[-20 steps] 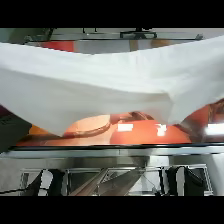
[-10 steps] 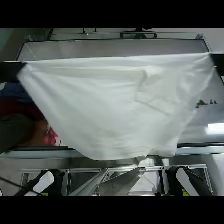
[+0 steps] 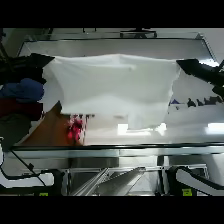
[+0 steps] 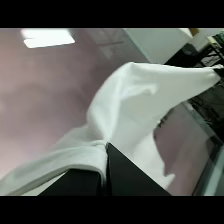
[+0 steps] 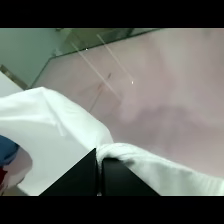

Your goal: Fold the shirts.

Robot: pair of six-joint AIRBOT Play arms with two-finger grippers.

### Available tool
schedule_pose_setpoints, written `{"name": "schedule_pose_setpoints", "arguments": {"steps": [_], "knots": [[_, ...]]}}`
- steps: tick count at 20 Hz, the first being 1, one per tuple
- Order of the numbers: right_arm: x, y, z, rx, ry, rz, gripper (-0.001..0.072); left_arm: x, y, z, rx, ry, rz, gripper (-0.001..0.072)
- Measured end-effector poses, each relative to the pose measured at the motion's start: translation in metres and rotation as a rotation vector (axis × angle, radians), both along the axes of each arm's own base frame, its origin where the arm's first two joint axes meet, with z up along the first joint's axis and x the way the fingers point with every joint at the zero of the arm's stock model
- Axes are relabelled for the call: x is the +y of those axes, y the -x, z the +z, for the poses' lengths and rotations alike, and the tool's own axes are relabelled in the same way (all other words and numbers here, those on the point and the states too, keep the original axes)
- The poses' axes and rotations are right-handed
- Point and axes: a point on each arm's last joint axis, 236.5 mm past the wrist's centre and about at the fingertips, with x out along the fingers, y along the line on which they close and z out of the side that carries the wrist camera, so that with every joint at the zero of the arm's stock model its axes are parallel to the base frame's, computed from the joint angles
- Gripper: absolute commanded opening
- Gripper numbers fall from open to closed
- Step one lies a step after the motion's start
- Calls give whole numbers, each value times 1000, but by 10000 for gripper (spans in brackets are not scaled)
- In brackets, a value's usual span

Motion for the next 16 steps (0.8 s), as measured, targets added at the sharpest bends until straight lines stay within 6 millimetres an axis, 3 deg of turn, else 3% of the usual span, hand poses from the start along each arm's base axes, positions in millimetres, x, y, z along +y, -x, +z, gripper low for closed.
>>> {"name": "schedule_pose_setpoints", "arguments": {"steps": [3, 7, 9, 11, 13, 16], "knots": [[18, 36, 75, -179, 58, 21, 16, -19, 45, 72, -135, 21, -112, 18], [34, 121, 183, -474, 179, -61, 17, -51, 152, 172, -391, 25, -288, 19], [36, 169, 228, -621, 249, -161, 17, -61, 210, 210, -516, 22, -353, 20], [37, 214, 263, -752, 318, -284, 17, -66, 260, 234, -621, 9, -384, 20], [34, 247, 284, -843, 396, -417, 17, -68, 296, 247, -693, -29, -379, 21], [29, 267, 295, -893, 467, -530, 17, -62, 311, 252, -718, -90, -295, 21]]}}
